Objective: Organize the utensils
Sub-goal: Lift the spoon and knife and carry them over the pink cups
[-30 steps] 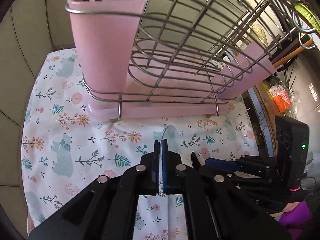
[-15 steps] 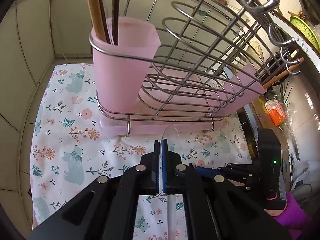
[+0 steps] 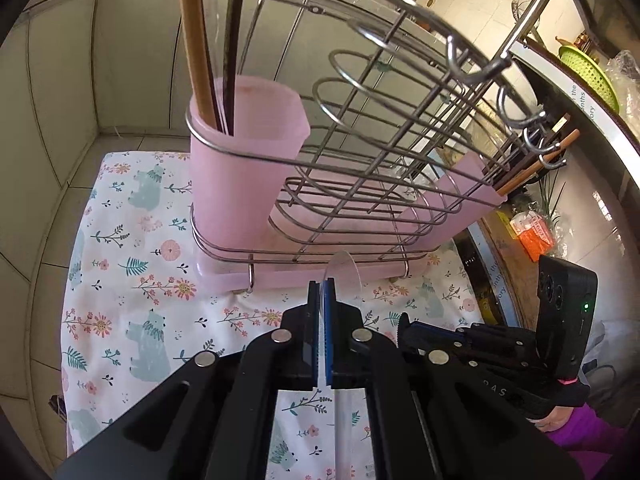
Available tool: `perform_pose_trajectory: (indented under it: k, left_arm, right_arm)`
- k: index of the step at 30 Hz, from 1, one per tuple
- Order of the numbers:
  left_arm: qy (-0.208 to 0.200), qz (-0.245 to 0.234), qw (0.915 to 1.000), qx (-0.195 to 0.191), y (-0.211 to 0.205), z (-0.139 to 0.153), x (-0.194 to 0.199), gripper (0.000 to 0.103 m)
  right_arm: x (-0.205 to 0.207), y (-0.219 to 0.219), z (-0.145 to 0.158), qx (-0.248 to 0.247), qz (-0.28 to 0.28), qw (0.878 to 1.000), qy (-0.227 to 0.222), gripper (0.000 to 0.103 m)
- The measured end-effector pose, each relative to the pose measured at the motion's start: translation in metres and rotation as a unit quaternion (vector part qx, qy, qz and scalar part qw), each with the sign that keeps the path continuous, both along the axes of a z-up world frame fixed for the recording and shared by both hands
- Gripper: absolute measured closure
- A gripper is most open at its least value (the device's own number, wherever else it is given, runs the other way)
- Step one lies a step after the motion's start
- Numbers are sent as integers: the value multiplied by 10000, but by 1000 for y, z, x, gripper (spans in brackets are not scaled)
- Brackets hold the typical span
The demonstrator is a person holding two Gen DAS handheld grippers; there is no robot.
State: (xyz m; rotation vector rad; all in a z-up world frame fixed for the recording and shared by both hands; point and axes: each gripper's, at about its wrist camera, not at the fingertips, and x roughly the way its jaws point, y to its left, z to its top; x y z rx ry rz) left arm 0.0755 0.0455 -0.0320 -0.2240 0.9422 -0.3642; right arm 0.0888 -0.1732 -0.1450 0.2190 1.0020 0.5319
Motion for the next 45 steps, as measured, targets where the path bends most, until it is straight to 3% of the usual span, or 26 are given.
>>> perform_pose_trajectory:
  k: [7,15,24,28,34,39,45]
  left_arm:
    - [-595,121,9980,-179,13,36,-16,102]
    - [-1367,547,9888,-246,29,93,-29,102]
    - [-2201,1126,9679,-456,41,148,-28,102]
    - [-2488,1411,9572,-453,37,158,-20,102]
    - [-2901,1736,9409,-205,29,160,-13,102]
    - [-3293,2044,9218,134,22,155,-8,102]
    - [-3615,2238,9047,280,18,145,-4,102]
  right_arm:
    - [-17,-18,46,335,-271,9950,-906,101]
    - [-35,-44,113,469,-592,9744,-2117,101]
    - [-41,-79,184,777,-1158,9301,-3399,101]
    - [-39,-85,206,692,-1427,9017,-4023,101]
    - [-30,-81,210,589,-1683,8712,-4575,101]
    - [-23,-73,197,538,-1795,8491,-4940,101]
    - [-11,-78,176,682,-2106,8352,-5035,101]
